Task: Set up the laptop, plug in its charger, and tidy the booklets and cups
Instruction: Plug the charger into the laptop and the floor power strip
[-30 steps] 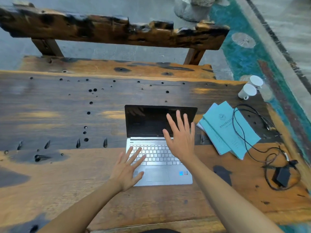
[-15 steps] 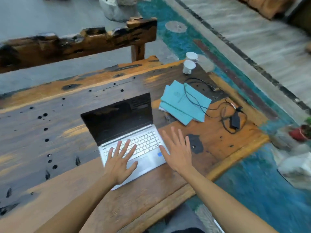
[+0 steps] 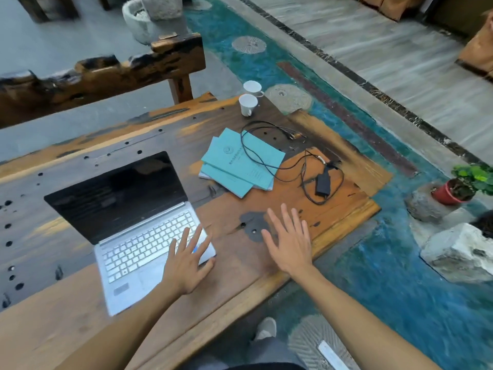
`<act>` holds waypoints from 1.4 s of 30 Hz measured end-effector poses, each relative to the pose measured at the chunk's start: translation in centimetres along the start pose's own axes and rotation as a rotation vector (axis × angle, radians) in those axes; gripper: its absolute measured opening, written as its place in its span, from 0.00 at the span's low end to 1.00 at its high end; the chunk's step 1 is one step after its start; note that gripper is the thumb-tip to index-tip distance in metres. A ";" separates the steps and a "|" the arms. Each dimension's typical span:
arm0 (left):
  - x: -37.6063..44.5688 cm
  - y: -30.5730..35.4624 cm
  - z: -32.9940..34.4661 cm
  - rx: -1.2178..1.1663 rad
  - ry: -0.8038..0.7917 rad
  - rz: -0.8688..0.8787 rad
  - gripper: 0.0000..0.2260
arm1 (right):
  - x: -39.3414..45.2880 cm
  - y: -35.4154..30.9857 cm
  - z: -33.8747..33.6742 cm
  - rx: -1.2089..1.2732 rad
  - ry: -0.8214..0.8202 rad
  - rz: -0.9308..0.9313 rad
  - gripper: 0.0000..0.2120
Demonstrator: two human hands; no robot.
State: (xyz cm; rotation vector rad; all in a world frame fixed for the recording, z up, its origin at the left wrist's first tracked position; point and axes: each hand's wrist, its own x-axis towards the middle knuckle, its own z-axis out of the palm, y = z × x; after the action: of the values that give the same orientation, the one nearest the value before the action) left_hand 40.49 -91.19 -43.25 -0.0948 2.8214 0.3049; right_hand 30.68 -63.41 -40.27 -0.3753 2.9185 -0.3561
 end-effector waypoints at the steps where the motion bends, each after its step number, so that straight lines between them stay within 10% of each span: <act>1: 0.6 1.4 0.2 0.008 -0.018 0.007 0.35 | 0.0 1.5 -0.3 0.014 -0.007 0.010 0.30; 14: 6.5 11.8 -0.6 0.069 -0.096 0.014 0.37 | 0.4 16.5 -2.0 0.168 -0.065 0.164 0.30; 42: 35.1 10.1 -7.8 -0.189 0.076 -0.146 0.32 | 29.4 18.1 -6.8 0.226 -0.034 0.093 0.28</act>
State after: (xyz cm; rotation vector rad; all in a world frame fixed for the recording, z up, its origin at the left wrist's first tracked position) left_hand 3.86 -84.21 -44.60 -0.3587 2.8336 0.5443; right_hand -2.81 -52.89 -42.64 -0.2083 2.8103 -0.6506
